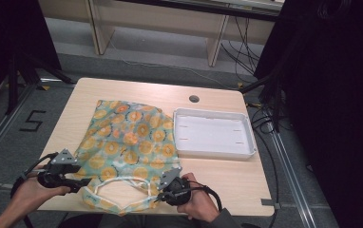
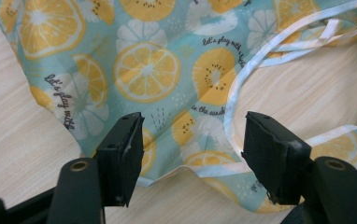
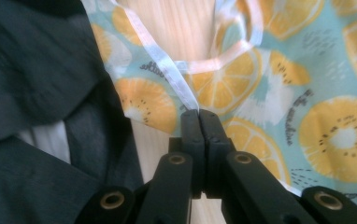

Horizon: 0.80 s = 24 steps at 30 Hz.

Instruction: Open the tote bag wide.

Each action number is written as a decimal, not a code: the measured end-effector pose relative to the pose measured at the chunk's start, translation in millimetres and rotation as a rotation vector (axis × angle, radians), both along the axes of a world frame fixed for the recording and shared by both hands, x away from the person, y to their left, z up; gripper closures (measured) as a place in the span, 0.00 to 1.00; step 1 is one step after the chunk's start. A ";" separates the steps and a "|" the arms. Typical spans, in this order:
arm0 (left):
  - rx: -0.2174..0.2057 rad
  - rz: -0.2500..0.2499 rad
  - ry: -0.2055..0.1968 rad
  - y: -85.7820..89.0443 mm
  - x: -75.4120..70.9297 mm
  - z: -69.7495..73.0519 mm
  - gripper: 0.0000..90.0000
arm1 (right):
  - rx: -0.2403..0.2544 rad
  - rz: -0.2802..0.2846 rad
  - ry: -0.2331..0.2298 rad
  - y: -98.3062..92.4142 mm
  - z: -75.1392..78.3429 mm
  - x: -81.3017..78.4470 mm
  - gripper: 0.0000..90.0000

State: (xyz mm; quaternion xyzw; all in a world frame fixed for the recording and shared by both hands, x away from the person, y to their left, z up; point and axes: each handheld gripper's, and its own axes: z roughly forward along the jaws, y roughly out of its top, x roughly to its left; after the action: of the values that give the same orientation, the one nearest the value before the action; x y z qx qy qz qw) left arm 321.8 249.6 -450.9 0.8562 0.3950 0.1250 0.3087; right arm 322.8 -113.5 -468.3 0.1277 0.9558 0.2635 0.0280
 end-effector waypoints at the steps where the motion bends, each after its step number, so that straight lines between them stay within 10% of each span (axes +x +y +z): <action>1: -0.005 -0.002 -0.005 0.3 -0.6 0.9 0.42 | 0.015 -0.008 0.001 -0.8 3.9 -0.7 1.00; 11: -0.112 -0.069 -0.019 -11.7 -16.6 9.3 0.36 | 0.151 -0.068 -0.010 -5.0 31.8 15.1 1.00; 16: -0.258 -0.177 0.012 -34.2 -29.5 1.1 0.29 | 0.201 -0.105 -0.035 -7.0 42.1 29.9 1.00; 22: -0.063 -0.261 -0.041 -63.9 -34.0 -13.4 0.25 | 0.233 -0.136 -0.043 -4.2 51.6 43.1 1.00; 24: -0.004 -0.265 -0.059 -68.4 -31.6 -19.1 0.40 | 0.256 -0.137 -0.057 -1.5 59.6 49.0 1.00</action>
State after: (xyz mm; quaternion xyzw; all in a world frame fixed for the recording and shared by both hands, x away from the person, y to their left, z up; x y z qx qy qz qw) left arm 290.2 181.3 -470.0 0.8962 0.2692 0.1075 0.3359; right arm 371.7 -115.0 -408.8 0.1877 0.9022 0.3843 0.0564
